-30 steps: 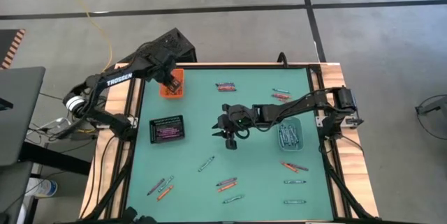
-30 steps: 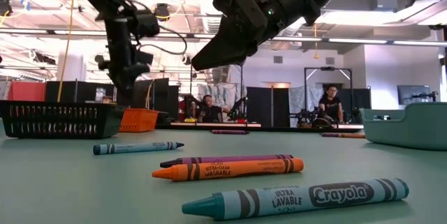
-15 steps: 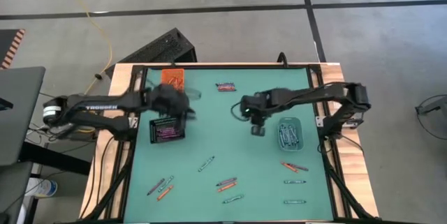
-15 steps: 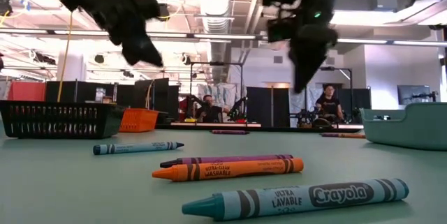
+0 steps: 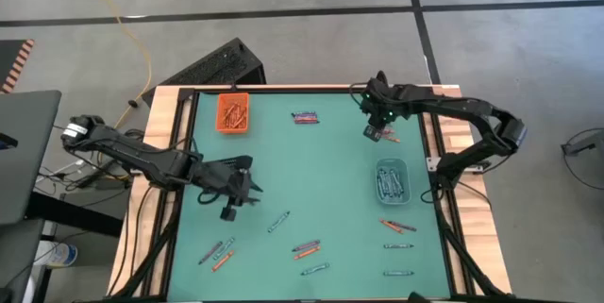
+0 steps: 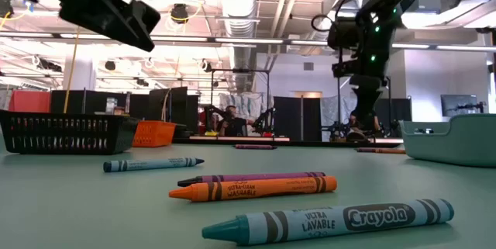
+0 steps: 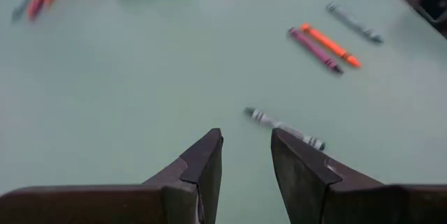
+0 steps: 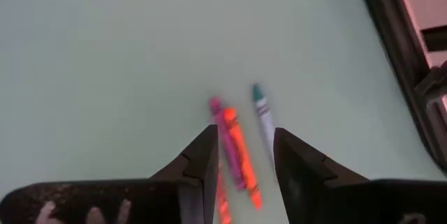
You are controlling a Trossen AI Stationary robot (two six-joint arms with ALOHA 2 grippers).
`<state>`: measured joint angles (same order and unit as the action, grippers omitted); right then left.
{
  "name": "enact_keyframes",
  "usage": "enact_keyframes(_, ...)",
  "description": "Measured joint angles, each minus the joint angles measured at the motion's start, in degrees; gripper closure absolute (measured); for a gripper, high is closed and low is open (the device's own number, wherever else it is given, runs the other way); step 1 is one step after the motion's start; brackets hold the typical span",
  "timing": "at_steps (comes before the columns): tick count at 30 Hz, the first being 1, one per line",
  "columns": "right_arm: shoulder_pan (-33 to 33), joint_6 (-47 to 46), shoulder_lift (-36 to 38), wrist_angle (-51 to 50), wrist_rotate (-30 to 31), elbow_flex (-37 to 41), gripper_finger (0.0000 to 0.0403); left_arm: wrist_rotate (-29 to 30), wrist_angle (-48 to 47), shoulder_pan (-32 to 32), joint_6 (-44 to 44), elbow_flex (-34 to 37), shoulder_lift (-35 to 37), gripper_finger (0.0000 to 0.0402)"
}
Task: Sort crayons
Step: Put the orange crayon into the orange bin
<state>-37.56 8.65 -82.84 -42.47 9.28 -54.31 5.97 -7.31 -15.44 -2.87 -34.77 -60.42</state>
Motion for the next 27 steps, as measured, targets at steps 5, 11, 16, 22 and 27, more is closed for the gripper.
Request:
enact_keyframes(5, -5.11, 5.2, -3.81, 3.18, -0.42, 0.07, 0.0271, -0.12, 14.95, -2.54, -4.12, 7.72, 1.28, 0.0287)
enact_keyframes(11, -7.93, 10.86, -9.07, 3.54, -5.44, 0.07, 0.0272, 0.08, 17.33, -2.65, -1.13, 12.97, 8.08, 0.0287)
enact_keyframes(16, -9.57, 12.89, -12.27, 5.28, -5.42, 0.07, 0.0282, -0.1, 17.27, -2.65, 1.19, 15.78, 14.82, 0.0287)
enact_keyframes(22, -10.33, 13.09, -12.64, 8.33, -6.19, 0.05, 0.0286, 0.06, 16.94, -2.65, 2.37, 19.29, 20.39, 0.0287)
enact_keyframes(27, -10.34, 13.15, -12.47, 8.02, -6.43, 0.05, 0.0286, 1.02, 18.3, -2.65, 2.95, 21.04, 22.02, 0.0287)
